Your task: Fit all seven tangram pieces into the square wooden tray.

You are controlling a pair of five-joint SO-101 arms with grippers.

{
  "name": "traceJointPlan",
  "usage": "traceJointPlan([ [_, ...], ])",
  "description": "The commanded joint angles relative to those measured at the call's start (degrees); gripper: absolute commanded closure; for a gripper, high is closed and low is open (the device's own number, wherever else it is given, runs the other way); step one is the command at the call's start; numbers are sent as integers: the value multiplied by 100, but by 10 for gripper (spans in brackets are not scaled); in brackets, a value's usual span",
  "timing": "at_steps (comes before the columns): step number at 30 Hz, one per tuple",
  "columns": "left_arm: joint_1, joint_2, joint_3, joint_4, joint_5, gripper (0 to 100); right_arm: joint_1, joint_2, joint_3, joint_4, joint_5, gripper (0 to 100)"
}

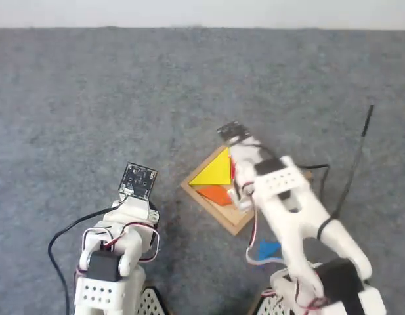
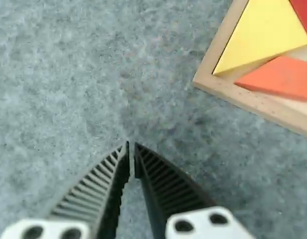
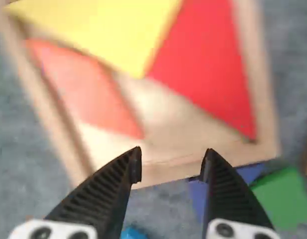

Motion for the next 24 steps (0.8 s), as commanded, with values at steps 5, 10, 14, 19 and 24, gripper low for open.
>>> traceJointPlan([
  [5,-18,-105,-57,18,-26,981,-549,-338,-18,48,-9,803],
  [10,-18,-105,-57,18,-26,981,-637,-40,-114,-251,0,804],
  [14,-18,-105,-57,18,-26,981,-602,664,-598,-242,-9,804],
  [19,-18,-105,-57,18,-26,981,-593,1191,-1099,-242,-26,804],
  [24,-18,-105,-57,18,-26,981,-593,1446,-1424,-286,-35,804],
])
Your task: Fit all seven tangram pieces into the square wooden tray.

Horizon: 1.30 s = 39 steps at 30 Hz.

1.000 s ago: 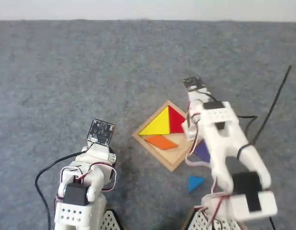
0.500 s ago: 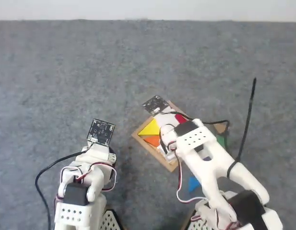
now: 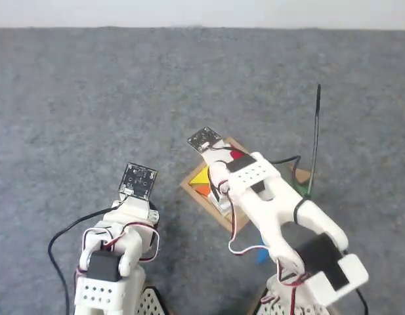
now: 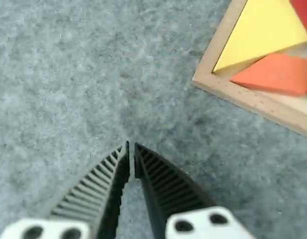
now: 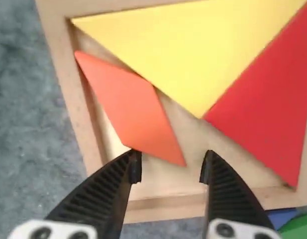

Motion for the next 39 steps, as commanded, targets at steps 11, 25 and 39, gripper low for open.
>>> traceJointPlan([
  [11,-26,-105,-57,18,-26,981,-57,734,-1345,-119,-396,804],
  [25,-26,-105,-57,18,-26,981,-48,848,-2374,-127,-1389,807],
  [39,-26,-105,-57,18,-26,981,-215,2070,-3130,57,-1213,807],
])
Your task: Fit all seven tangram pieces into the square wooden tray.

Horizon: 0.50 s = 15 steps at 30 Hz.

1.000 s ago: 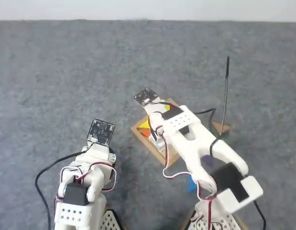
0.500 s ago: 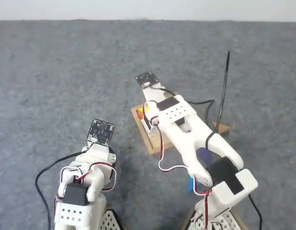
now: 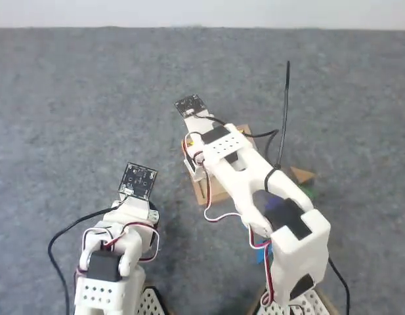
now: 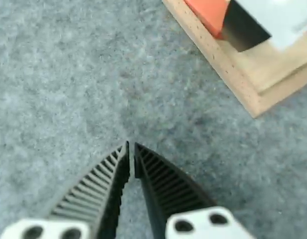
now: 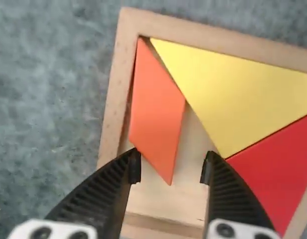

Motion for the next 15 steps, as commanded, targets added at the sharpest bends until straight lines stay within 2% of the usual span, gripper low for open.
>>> traceJointPlan([
  [1,-18,-105,-57,18,-26,981,-13,-101,-308,-22,97,807],
  [7,-18,-105,-57,18,-26,981,-84,-365,-220,31,114,805],
  [15,-18,-105,-57,18,-26,981,-857,-655,-35,4,114,804],
])
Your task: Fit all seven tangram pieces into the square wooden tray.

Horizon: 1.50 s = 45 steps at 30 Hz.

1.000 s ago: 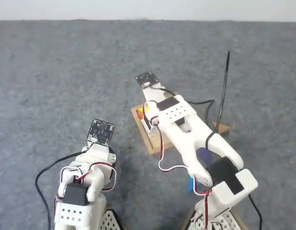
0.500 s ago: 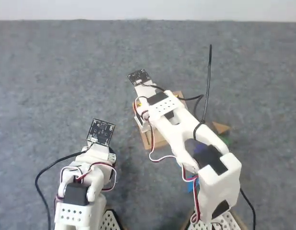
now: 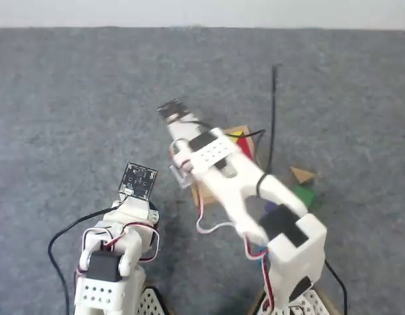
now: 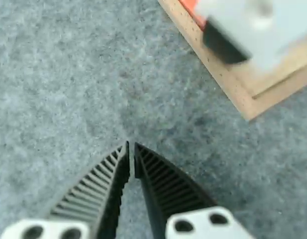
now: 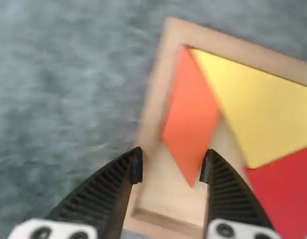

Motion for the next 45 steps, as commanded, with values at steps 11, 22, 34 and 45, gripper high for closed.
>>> traceJointPlan([
  [11,-18,-105,-57,18,-26,981,277,-980,-18,224,88,804],
  [22,-18,-105,-57,18,-26,981,2273,-2862,316,1446,818,804],
  [34,-18,-105,-57,18,-26,981,3785,-3512,2629,1455,3174,764],
  [45,-18,-105,-57,18,-26,981,4330,-3336,3235,462,3956,702],
])
